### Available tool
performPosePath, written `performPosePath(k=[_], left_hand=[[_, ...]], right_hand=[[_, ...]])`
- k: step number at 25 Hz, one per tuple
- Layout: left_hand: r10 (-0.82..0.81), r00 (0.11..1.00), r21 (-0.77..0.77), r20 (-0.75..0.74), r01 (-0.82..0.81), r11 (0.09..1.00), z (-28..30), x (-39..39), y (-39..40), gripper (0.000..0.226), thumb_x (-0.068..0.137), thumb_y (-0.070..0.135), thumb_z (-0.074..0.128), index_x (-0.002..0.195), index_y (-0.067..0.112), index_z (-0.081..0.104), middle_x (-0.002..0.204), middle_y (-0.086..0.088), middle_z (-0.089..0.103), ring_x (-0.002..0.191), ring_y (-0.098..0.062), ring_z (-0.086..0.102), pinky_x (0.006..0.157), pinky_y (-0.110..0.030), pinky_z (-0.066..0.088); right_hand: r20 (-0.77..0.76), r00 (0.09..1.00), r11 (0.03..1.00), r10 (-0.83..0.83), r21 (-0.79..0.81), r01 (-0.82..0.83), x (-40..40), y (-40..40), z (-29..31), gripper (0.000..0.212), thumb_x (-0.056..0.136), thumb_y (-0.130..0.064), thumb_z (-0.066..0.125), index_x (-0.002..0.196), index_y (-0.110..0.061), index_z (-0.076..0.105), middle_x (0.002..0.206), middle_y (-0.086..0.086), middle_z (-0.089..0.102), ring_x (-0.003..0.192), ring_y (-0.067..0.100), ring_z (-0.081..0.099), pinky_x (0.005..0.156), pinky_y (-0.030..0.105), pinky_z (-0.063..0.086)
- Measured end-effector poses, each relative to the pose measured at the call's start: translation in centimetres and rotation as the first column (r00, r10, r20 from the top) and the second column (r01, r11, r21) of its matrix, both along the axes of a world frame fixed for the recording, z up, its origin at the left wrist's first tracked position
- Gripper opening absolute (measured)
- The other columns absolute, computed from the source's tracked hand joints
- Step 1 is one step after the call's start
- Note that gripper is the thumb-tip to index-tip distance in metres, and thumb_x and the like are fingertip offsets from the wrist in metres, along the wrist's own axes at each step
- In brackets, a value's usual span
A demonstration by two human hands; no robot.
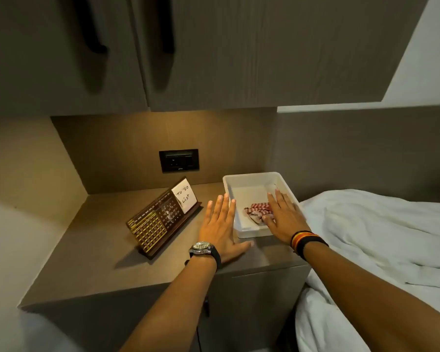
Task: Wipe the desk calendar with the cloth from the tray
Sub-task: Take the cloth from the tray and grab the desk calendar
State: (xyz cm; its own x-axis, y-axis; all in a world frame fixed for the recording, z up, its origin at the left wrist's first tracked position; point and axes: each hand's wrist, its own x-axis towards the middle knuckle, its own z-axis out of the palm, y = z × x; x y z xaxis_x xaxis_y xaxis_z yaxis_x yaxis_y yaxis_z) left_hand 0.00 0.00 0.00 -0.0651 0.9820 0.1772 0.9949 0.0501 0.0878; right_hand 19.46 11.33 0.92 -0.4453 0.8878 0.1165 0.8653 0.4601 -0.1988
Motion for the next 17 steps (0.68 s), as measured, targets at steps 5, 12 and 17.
performPosePath(k=[5,12,17], left_hand=[[-0.003,1.0,-0.119,-0.015,0.001,0.993,-3.4,-0.3,4.8,0.131,0.074,0.094,0.038,0.16,0.011,-0.016,0.168,-0.01,-0.025,0.154,-0.028,-0.026,0.125,-0.048,-0.017],[-0.062,0.998,-0.184,0.032,0.067,0.981,-4.3,-0.9,6.0,0.131,0.074,0.094,0.04,0.16,0.015,-0.02,0.167,-0.008,-0.027,0.155,-0.026,-0.025,0.127,-0.045,-0.013],[-0.083,0.996,-0.212,0.029,0.087,0.973,-3.8,-1.3,5.8,0.133,0.073,0.095,0.04,0.159,0.014,-0.021,0.167,-0.008,-0.028,0.155,-0.026,-0.025,0.126,-0.045,-0.014]], right_hand=[[0.128,0.983,0.966,0.129,-0.24,-0.096,-3.6,6.0,-3.1,0.079,0.104,-0.045,0.044,0.165,-0.027,-0.003,0.173,0.005,-0.008,0.16,0.028,-0.002,0.126,0.055,0.009],[0.181,0.965,0.942,0.192,-0.308,-0.13,-6.1,8.2,-4.1,0.057,0.102,-0.022,0.053,0.157,-0.023,0.039,0.162,0.009,0.037,0.151,0.036,0.028,0.122,0.052,0.029],[0.193,0.973,0.981,0.128,-0.168,-0.096,-6.4,7.4,-4.0,0.037,0.101,-0.013,0.055,0.138,-0.014,0.06,0.139,0.012,0.06,0.133,0.035,0.05,0.112,0.044,0.043]])
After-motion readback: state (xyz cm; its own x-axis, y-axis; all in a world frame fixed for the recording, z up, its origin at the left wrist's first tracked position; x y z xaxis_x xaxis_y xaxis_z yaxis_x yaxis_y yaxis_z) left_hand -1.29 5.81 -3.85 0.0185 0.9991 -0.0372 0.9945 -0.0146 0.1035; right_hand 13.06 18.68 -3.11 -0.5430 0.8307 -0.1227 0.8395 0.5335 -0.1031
